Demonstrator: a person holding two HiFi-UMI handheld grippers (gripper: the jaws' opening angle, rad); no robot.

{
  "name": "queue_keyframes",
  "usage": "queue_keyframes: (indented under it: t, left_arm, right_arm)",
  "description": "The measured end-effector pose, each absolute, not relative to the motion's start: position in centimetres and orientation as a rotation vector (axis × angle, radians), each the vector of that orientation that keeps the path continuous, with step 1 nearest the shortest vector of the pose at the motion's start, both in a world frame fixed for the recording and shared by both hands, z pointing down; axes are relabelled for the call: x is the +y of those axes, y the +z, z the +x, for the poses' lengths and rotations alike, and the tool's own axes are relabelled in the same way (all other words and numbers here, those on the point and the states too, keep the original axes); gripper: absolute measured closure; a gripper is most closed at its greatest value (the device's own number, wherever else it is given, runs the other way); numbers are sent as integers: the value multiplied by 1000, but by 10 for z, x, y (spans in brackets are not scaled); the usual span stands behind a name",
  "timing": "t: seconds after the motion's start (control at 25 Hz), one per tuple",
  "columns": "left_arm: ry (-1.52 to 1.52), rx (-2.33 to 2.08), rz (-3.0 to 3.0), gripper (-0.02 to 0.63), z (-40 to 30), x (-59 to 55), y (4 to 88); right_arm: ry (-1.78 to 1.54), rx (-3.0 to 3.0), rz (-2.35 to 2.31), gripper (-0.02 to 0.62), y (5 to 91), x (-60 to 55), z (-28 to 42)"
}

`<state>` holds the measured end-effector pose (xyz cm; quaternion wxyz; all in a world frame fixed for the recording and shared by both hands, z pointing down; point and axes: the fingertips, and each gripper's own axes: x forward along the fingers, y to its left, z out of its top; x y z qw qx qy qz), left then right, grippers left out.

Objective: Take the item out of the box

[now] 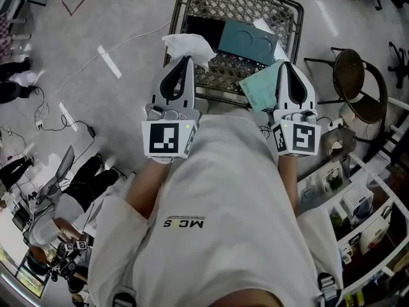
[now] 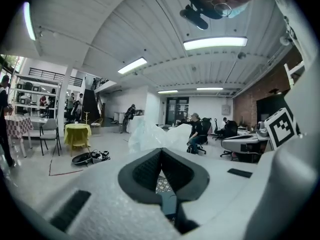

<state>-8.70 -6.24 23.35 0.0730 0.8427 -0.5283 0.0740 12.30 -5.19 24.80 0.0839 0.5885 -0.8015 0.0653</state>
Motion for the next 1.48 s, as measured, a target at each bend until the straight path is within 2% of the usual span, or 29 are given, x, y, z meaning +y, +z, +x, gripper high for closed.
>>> queue_keyframes:
  t: [1.48]
  left_arm:
    - [195, -1528, 2528, 581, -89, -60, 240]
  right_arm:
    - [208, -2374, 1749, 580, 245, -43, 99]
